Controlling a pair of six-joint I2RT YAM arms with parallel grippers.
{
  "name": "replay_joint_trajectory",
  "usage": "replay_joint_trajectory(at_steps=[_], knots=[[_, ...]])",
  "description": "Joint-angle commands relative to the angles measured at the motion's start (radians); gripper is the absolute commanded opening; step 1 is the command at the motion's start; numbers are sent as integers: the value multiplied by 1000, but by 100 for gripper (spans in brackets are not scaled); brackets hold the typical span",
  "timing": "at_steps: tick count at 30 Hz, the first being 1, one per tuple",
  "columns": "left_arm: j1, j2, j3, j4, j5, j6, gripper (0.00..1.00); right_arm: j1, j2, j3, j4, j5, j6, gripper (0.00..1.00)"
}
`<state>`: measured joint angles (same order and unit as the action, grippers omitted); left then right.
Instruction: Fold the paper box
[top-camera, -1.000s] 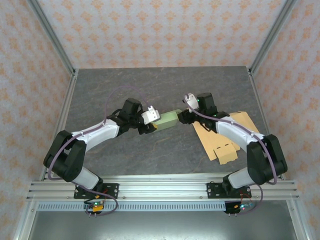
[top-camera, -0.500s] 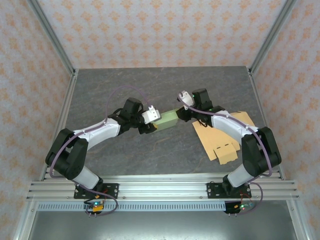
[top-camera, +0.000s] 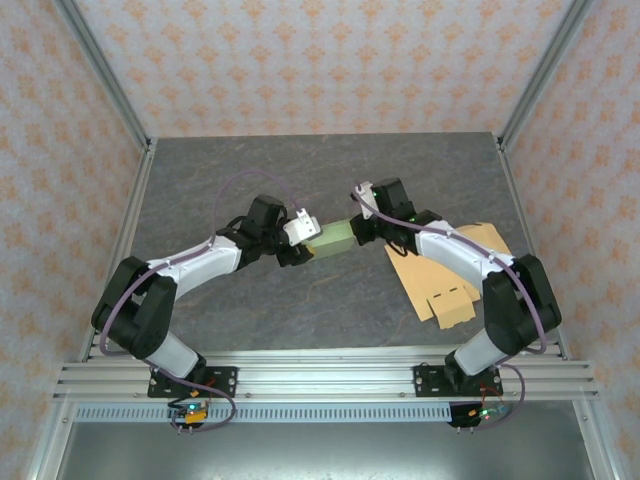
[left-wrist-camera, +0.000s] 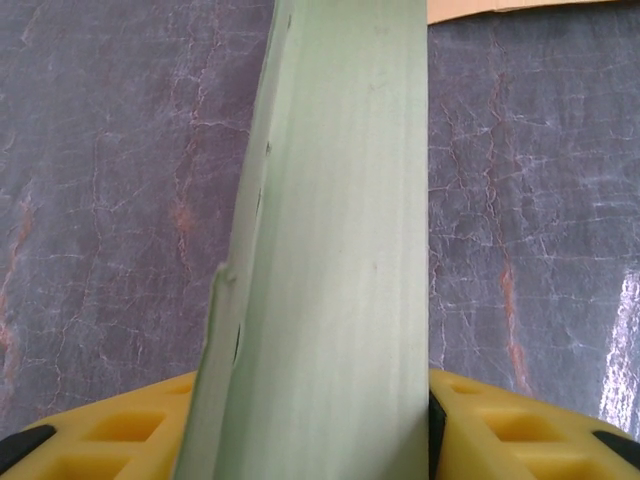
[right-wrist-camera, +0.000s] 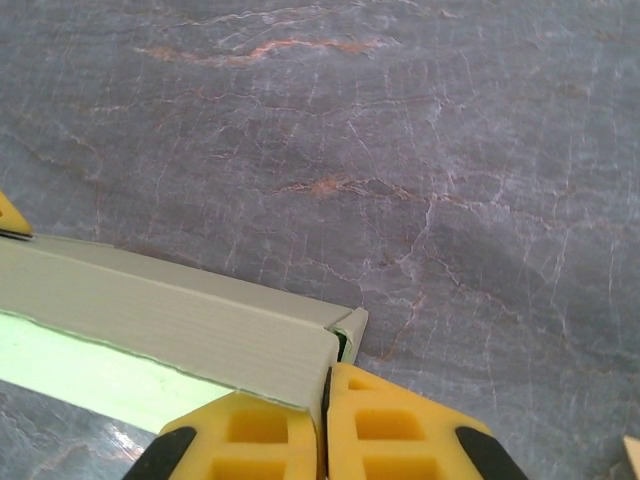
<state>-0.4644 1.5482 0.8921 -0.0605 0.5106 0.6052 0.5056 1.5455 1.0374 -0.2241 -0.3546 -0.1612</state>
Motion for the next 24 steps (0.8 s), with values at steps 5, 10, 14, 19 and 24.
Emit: replay_joint_trajectory(at_steps=[5,10,14,19,24], knots=[[-4,27,41,5,-47,-26,52,101,-5,83,-149,77,212,8],[-7,30,46,-1,-47,-21,52,115,8,129,-224,127,226,9],[-8,33,47,1,-47,-19,52,114,24,99,-177,149,224,9],[-5,45,66,-23,-32,-9,52,115,66,62,-114,176,242,10],[-3,79,107,-48,-36,-10,53,114,86,55,-92,192,271,11]])
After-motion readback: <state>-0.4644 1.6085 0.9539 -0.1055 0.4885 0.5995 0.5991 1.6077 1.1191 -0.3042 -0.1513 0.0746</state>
